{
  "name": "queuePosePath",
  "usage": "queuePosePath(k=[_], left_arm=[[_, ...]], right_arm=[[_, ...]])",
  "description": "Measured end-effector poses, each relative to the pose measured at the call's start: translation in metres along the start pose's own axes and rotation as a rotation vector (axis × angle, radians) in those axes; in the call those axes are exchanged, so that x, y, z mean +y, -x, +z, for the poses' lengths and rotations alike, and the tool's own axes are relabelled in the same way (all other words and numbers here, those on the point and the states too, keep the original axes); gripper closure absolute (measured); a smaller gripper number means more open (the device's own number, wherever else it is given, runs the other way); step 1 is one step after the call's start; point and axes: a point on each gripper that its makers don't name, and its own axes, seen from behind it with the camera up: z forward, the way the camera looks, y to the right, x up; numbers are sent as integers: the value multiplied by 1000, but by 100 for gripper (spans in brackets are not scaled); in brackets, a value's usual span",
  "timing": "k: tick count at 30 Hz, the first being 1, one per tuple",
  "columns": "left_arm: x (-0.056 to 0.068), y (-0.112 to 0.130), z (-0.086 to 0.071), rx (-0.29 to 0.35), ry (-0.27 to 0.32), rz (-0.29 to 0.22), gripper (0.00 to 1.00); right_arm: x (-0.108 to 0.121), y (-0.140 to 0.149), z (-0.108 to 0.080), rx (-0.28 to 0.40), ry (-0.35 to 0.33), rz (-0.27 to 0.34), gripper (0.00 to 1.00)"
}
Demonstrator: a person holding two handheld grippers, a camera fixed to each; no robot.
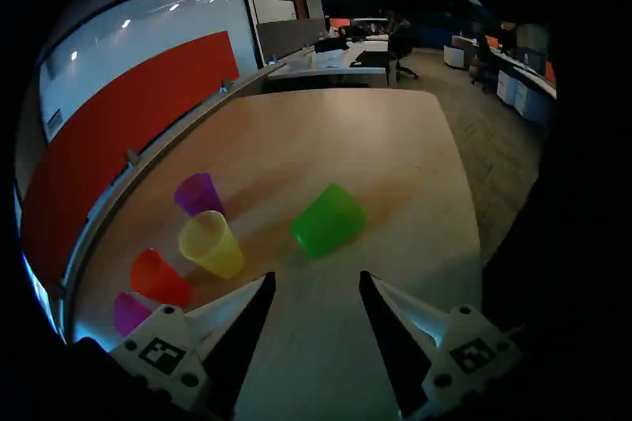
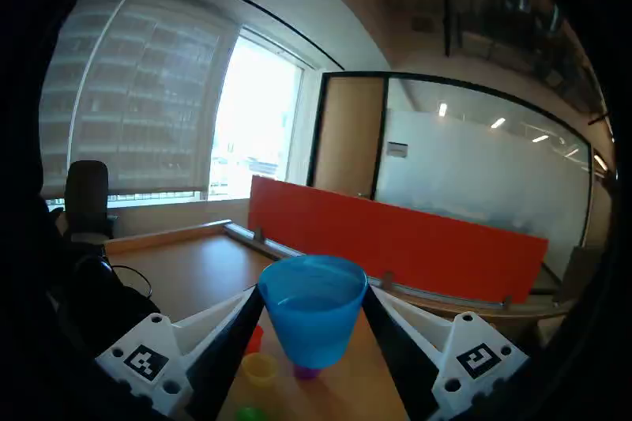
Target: Pour water
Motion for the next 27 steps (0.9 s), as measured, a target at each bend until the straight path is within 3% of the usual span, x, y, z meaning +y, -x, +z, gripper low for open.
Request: queuePosePath(k=[8, 27], left_arm=[[-13, -23, 19, 22, 1, 8, 22], [-34, -37, 35, 28, -39, -30, 22]], right_arm=[[16, 0, -10, -2, 39, 5, 9], [29, 4, -20, -7, 76, 11, 9]])
